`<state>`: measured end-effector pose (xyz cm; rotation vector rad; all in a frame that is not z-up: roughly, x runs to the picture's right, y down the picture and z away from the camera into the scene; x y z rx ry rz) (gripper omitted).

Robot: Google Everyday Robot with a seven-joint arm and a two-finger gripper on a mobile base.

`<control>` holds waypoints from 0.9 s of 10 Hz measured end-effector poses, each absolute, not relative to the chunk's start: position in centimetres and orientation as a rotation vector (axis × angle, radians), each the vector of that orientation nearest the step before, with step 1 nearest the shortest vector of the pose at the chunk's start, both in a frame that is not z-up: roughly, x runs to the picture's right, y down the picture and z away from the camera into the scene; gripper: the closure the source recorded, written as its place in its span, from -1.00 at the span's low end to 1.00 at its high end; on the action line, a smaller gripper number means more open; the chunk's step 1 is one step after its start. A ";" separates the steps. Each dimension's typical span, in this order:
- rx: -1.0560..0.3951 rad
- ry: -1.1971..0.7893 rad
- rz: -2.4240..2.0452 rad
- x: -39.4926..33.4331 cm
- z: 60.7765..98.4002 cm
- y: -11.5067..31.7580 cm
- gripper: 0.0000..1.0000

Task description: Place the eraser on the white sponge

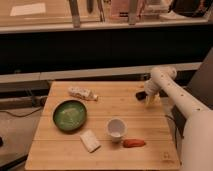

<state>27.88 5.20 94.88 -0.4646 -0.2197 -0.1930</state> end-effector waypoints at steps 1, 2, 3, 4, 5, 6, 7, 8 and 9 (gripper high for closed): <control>-0.460 -0.229 -0.199 27.5 95.0 5.1 -0.60; -0.458 -0.235 -0.203 27.5 95.1 5.2 -0.60; -0.459 -0.240 -0.202 27.7 95.3 5.4 -0.60; -0.463 -0.247 -0.200 27.6 95.4 5.5 -0.60; -0.468 -0.253 -0.196 27.4 95.5 5.6 -0.60; -0.498 -0.254 -0.172 27.6 96.1 5.9 -0.60; -0.514 -0.255 -0.156 27.7 96.3 6.1 -0.60; -0.544 -0.259 -0.134 27.8 96.6 6.3 -0.60; -0.569 -0.268 -0.113 27.7 96.9 6.4 -0.59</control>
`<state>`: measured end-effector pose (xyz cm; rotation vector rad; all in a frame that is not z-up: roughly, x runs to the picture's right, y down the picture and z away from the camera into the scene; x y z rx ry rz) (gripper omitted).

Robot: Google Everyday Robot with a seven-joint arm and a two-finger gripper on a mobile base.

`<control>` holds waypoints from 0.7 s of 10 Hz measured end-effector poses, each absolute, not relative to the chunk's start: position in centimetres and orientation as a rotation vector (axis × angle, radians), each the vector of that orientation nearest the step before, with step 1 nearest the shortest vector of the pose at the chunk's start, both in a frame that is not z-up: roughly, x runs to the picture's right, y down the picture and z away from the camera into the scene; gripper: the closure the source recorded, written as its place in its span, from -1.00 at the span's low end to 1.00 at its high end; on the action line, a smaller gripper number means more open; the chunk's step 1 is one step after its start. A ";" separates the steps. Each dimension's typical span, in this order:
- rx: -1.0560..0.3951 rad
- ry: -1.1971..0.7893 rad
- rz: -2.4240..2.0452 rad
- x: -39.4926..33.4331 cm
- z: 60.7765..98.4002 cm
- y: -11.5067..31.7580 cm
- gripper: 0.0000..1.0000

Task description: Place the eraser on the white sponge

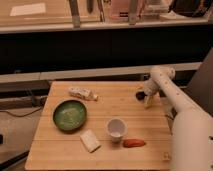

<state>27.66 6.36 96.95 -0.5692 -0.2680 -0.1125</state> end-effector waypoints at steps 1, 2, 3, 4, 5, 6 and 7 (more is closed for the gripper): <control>-0.591 -0.274 -0.101 27.7 97.1 6.5 -0.47; -0.604 -0.278 -0.096 27.7 97.2 6.6 -0.28; -0.609 -0.281 -0.090 27.7 97.2 6.6 -0.12; -0.610 -0.287 -0.087 27.8 97.1 6.5 0.12; -0.608 -0.292 -0.086 27.8 96.9 6.4 0.33; -0.605 -0.296 -0.086 27.9 96.7 6.4 0.48; -0.603 -0.295 -0.086 27.9 96.6 6.3 0.77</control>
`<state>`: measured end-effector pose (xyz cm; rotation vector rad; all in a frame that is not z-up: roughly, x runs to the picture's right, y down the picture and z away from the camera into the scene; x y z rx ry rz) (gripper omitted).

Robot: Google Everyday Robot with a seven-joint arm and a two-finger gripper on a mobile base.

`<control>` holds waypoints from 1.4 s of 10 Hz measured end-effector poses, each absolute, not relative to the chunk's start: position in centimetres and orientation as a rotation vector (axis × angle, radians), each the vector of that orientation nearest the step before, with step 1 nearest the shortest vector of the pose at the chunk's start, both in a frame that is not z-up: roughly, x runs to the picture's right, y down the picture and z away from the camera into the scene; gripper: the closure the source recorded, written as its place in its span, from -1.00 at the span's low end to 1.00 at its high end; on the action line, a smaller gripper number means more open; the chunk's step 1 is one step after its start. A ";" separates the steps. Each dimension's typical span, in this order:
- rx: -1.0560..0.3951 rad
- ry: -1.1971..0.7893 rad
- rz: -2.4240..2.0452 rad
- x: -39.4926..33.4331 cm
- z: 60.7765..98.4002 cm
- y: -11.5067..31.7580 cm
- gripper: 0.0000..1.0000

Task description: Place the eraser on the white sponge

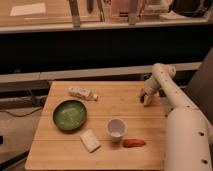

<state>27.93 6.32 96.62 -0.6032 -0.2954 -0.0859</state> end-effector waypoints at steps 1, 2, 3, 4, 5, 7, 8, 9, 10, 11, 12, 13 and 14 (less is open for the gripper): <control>-0.603 -0.298 -0.086 27.8 96.6 6.3 0.94; -0.603 -0.297 -0.085 27.9 96.6 6.3 0.98; -0.604 -0.296 -0.086 27.9 96.6 6.3 1.00; -0.603 -0.296 -0.087 27.9 96.6 6.3 1.00; -0.595 -0.301 -0.096 27.6 96.5 6.0 1.00; -0.572 -0.342 -0.123 27.2 94.5 4.9 1.00; -0.564 -0.356 -0.136 26.9 93.7 4.4 1.00; -0.552 -0.371 -0.152 26.3 93.2 4.0 1.00; -0.539 -0.385 -0.167 25.7 92.8 3.6 1.00; -0.534 -0.390 -0.174 25.6 92.6 3.5 1.00; -0.529 -0.394 -0.181 25.4 92.5 3.4 1.00; -0.527 -0.397 -0.187 25.2 92.4 3.4 1.00; -0.525 -0.401 -0.194 24.8 92.4 3.3 1.00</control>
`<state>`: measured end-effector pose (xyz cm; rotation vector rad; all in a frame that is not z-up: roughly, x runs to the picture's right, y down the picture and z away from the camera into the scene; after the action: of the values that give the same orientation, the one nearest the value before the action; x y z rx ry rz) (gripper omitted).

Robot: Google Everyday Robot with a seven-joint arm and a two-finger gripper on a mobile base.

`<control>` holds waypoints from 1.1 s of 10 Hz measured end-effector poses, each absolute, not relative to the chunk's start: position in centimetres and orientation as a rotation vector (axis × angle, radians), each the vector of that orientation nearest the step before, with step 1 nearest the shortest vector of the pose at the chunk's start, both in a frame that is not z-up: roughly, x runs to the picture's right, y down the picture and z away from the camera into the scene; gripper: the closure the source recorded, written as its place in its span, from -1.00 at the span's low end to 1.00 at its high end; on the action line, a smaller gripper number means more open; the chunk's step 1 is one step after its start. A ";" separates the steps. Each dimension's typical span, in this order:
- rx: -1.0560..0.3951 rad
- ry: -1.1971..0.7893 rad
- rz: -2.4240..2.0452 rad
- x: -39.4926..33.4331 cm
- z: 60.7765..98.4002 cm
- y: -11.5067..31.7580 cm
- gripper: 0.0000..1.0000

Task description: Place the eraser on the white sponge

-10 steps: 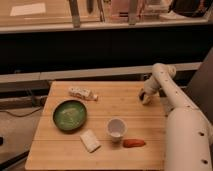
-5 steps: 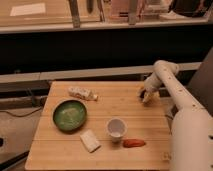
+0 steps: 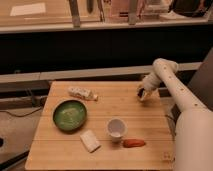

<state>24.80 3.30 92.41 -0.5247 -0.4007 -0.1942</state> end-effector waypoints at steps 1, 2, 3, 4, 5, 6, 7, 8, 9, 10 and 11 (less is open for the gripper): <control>-0.524 -0.402 -0.198 24.7 92.4 3.3 1.00; -0.523 -0.402 -0.200 24.7 92.3 3.3 1.00; -0.522 -0.403 -0.204 24.5 92.3 3.3 1.00; -0.519 -0.403 -0.205 24.4 92.3 3.3 1.00; -0.521 -0.405 -0.205 24.4 92.3 3.3 1.00; -0.528 -0.420 -0.220 23.7 91.6 3.7 1.00; -0.528 -0.427 -0.227 23.1 91.2 3.9 1.00; -0.531 -0.438 -0.236 22.1 90.7 4.3 1.00; -0.531 -0.442 -0.238 21.8 90.5 4.5 1.00; -0.529 -0.445 -0.235 21.9 90.4 4.3 1.00; -0.534 -0.452 -0.241 21.7 90.3 4.6 1.00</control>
<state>21.75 4.56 90.26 -0.5344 -0.4518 -0.2410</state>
